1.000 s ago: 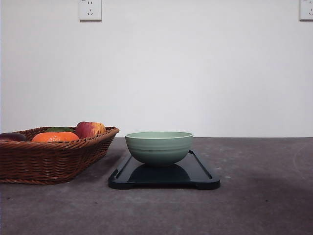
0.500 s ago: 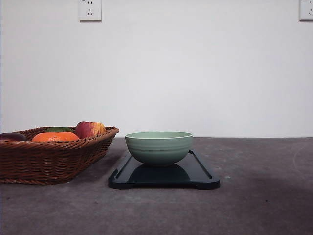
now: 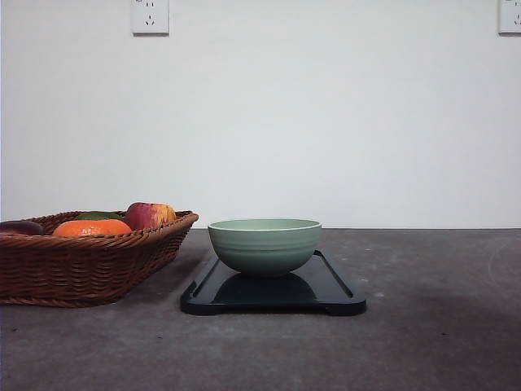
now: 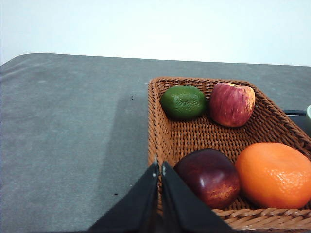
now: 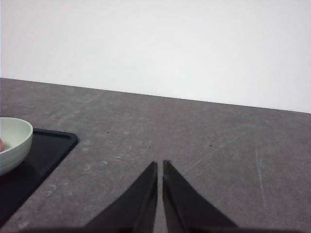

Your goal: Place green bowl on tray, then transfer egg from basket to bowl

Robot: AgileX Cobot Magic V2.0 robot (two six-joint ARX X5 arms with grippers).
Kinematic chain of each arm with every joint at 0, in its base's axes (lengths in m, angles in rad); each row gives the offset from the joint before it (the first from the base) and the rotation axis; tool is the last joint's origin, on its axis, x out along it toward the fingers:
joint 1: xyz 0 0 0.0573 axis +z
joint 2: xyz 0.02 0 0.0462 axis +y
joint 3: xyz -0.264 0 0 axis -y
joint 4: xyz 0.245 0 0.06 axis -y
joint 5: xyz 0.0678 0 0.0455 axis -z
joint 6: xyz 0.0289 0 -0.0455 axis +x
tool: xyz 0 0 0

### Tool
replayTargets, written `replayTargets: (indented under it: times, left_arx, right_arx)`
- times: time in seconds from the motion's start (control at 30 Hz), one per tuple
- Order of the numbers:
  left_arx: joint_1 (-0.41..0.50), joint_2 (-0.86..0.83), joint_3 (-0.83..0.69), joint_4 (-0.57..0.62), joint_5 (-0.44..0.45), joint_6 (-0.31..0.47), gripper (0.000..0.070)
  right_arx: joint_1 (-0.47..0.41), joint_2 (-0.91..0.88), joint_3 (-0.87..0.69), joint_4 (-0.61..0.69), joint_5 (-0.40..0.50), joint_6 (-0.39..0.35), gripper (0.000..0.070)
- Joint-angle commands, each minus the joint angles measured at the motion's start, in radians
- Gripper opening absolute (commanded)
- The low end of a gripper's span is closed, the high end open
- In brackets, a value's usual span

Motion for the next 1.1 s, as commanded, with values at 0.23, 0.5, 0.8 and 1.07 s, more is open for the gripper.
replayTargets:
  times: [0.23, 0.5, 0.8, 1.07]
  left_arx:
    - [0.001, 0.000, -0.019, 0.011, 0.002, 0.010, 0.0000]
    - [0.001, 0.000, -0.019, 0.011, 0.002, 0.010, 0.0000]
    - [0.001, 0.000, -0.019, 0.011, 0.002, 0.010, 0.0000]
    - [0.001, 0.000, -0.019, 0.011, 0.002, 0.010, 0.0000]
  right_arx:
    - [0.000, 0.001, -0.004, 0.011, 0.004, 0.000, 0.0011]
    - [0.000, 0.001, -0.004, 0.011, 0.004, 0.000, 0.0011]
    - [0.000, 0.001, -0.004, 0.011, 0.004, 0.000, 0.0011]
    - [0.000, 0.001, -0.004, 0.011, 0.004, 0.000, 0.0011]
